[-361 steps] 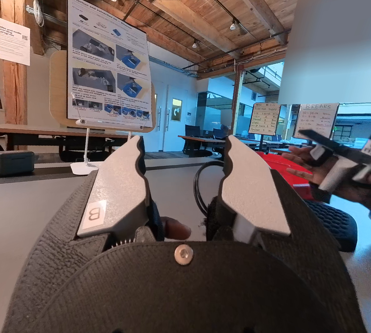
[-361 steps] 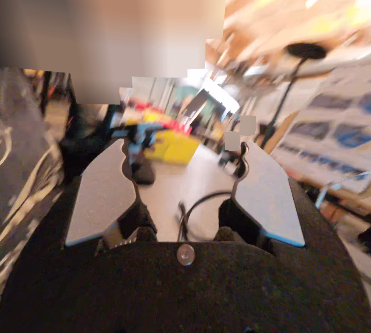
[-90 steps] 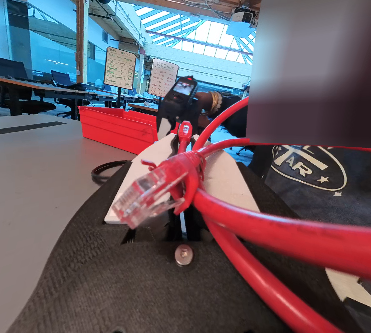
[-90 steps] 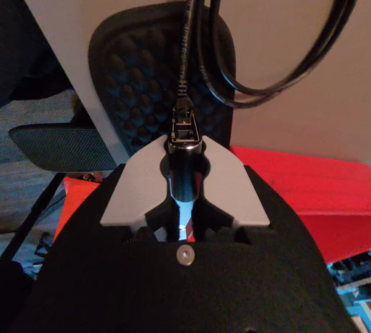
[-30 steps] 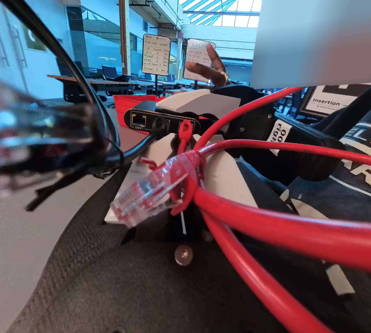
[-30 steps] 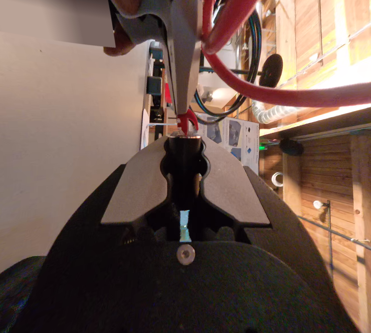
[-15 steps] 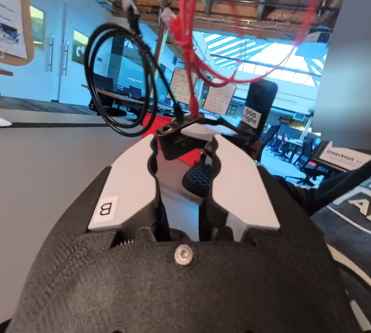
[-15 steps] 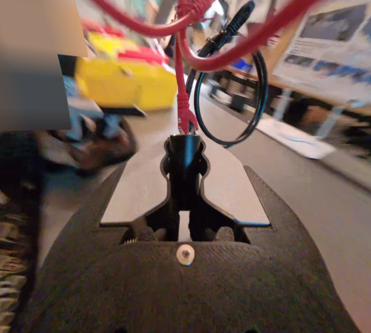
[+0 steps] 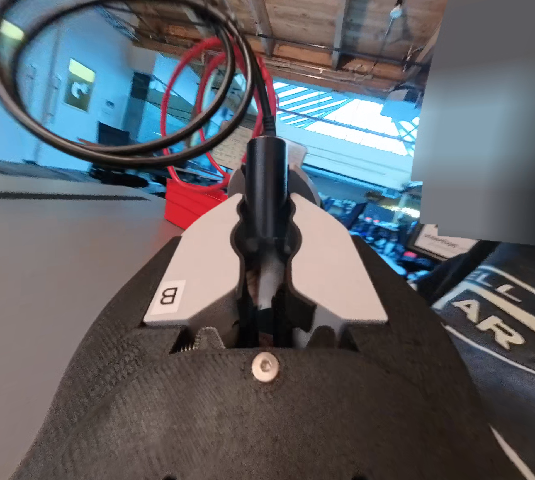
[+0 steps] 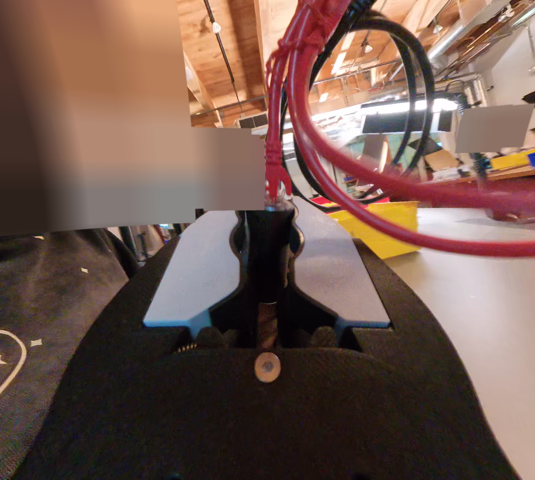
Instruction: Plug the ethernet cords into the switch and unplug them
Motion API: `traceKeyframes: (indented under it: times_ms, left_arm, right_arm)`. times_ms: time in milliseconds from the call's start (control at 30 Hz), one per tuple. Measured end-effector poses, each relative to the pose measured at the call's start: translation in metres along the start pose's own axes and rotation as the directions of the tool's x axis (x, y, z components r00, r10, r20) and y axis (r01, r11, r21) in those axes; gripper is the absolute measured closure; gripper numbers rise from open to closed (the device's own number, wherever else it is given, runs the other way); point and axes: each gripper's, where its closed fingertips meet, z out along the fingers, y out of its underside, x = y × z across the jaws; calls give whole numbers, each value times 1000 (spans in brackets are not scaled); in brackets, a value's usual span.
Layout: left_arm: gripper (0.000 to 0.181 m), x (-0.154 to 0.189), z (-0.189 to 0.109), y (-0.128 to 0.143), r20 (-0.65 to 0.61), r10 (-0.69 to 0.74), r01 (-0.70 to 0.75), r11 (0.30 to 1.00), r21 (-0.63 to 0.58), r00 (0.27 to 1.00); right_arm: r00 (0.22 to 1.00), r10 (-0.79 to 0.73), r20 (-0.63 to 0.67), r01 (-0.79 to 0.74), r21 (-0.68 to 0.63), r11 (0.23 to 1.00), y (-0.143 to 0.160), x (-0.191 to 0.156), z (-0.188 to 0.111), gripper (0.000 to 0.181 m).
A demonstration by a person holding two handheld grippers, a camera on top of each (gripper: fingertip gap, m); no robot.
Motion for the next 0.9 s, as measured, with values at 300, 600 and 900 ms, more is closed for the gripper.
traceKeyframes:
  times_ms: [300, 600, 900]
  left_arm:
    - [157, -37, -23, -29, 227, 851, -751, 525, -401, 474]
    - [156, -39, -17, 36, -160, 983, -828, -17, -560, 88]
    - [157, -27, -14, 66, -306, 951, -856, -125, -501, 41]
  right_arm:
    - [596, -797, 100, 649, -644, 405, 13, 47, -52, 125]
    - [16, -831, 556, 814, -490, -312, 36, 22, -42, 127]
    - [-69, -694, 717, 724, -442, -529, 66, 41, -57, 151]
